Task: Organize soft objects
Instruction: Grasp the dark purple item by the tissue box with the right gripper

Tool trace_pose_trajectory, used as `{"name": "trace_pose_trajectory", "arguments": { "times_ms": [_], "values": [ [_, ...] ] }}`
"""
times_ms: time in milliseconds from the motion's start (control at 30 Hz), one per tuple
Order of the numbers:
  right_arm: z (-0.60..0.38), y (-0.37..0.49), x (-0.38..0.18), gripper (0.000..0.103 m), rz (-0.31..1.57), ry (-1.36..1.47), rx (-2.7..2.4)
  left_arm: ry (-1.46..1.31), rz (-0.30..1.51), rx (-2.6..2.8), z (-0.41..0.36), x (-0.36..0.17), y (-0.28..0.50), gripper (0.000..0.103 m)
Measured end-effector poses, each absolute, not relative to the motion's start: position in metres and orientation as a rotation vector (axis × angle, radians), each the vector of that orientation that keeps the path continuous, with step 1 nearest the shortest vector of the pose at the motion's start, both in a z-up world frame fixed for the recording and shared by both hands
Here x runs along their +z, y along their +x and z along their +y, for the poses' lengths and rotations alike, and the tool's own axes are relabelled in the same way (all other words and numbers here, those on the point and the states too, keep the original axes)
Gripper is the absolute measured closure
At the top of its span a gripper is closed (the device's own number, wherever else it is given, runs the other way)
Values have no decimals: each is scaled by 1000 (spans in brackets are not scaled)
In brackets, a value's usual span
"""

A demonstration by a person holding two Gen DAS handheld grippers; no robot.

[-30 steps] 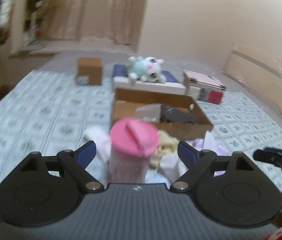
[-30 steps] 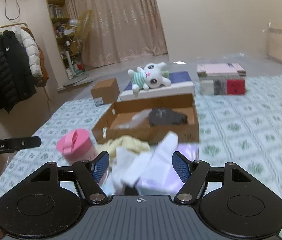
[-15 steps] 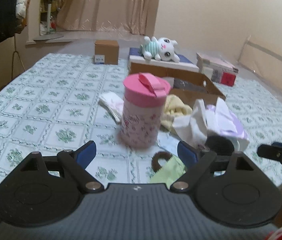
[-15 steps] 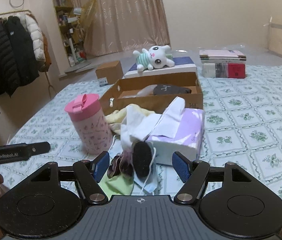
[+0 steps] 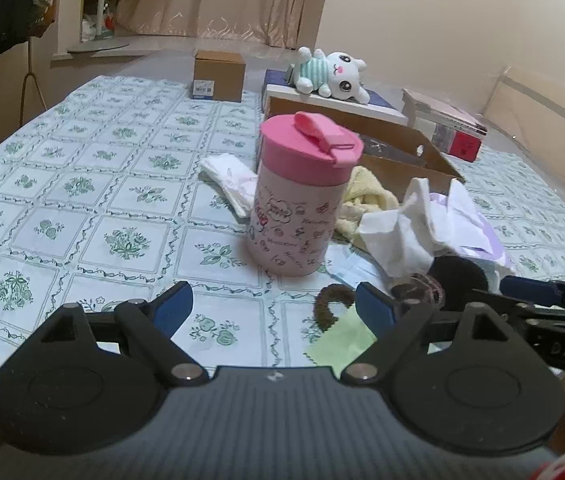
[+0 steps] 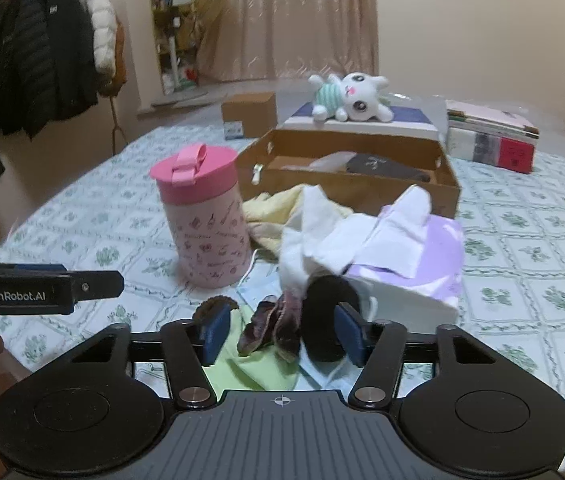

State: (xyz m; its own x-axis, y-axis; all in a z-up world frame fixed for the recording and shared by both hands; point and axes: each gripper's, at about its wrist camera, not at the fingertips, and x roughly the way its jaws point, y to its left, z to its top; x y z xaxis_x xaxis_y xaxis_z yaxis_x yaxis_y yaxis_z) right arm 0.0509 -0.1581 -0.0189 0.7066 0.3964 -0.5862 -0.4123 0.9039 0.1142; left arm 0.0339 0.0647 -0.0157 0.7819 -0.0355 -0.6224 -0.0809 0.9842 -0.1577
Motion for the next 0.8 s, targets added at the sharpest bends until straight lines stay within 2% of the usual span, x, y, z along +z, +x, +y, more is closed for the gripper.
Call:
{"name": "trace_pose_trajectory", "arguments": {
  "times_ms": [433,567,800],
  "values": [
    [-114,83,-59,64,708,-203,411,-198,701,-13,71,-37,55,16],
    [-110,82,-61,86,692,-221,415,-199,710,-26,69,-40,57,16],
    [-129,76,-36,91,619,-124,425,-187,706,-54,61,-37,52,16]
  ]
}}
